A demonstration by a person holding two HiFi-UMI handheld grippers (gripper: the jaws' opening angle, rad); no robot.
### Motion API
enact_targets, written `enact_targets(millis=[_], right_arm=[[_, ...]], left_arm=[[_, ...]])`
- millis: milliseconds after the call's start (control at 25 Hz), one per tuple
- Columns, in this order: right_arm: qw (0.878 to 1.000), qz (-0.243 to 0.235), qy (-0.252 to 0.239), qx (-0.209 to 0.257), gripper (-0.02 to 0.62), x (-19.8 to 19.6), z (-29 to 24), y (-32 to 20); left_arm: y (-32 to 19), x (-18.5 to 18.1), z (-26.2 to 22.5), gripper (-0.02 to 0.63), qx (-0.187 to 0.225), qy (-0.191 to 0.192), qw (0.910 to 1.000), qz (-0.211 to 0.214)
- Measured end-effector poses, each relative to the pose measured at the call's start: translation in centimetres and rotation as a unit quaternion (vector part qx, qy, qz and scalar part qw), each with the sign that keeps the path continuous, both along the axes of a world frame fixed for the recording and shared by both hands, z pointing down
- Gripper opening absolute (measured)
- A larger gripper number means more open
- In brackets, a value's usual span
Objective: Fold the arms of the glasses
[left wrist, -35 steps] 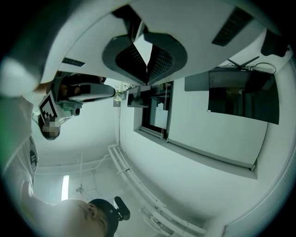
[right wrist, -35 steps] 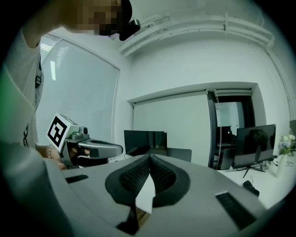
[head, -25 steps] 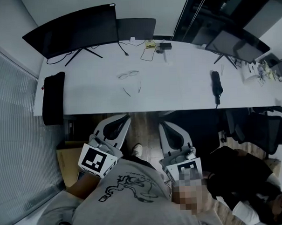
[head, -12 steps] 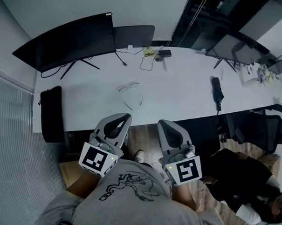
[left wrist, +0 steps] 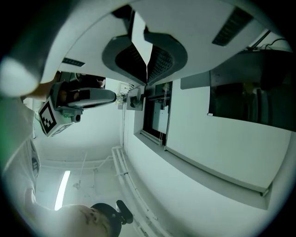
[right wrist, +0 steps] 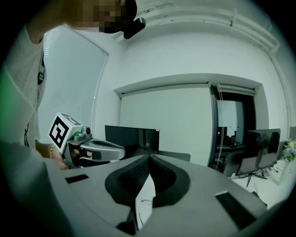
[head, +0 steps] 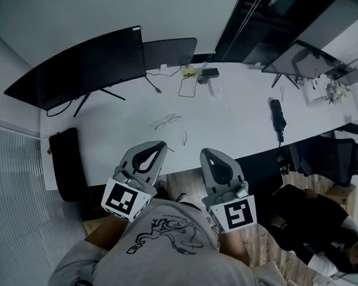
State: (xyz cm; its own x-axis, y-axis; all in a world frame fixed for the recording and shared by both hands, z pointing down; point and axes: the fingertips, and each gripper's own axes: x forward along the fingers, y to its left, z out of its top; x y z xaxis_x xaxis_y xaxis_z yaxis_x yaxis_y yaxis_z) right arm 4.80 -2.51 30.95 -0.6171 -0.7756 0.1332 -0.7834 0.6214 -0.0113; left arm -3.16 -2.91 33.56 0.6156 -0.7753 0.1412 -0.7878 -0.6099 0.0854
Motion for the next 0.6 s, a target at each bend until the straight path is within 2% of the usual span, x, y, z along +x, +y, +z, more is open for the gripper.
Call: enact_targets(millis=[120, 320, 480, 600], right_arm=[[1.0, 0.013, 0.005, -0.002, 0.009, -1.3, 0.6, -1.1], [0.999, 0.03, 0.013, -0.01, 0.011, -2.3, 2.1, -2.6], [0.996, 0.029, 0.064, -0.049, 0.02, -1.8, 4.8, -2.9], [0.996, 0.032, 0.066, -0.053, 0.024, -1.6, 5.7, -3.7]], left_arm=[[-1.2, -1.4, 1.2, 0.023, -0.014, -0.006, 0.9998, 0.011], [-3.1, -2.6, 2.5, 0.023, 0.017, -0.018, 0.999, 0.038], [-4.0, -3.4, 4.5, 0.025, -0.013, -0.03, 0.9988, 0.037], [-4.6, -3.7, 6.7, 0.047, -0.034, -0.043, 0.9978, 0.037]])
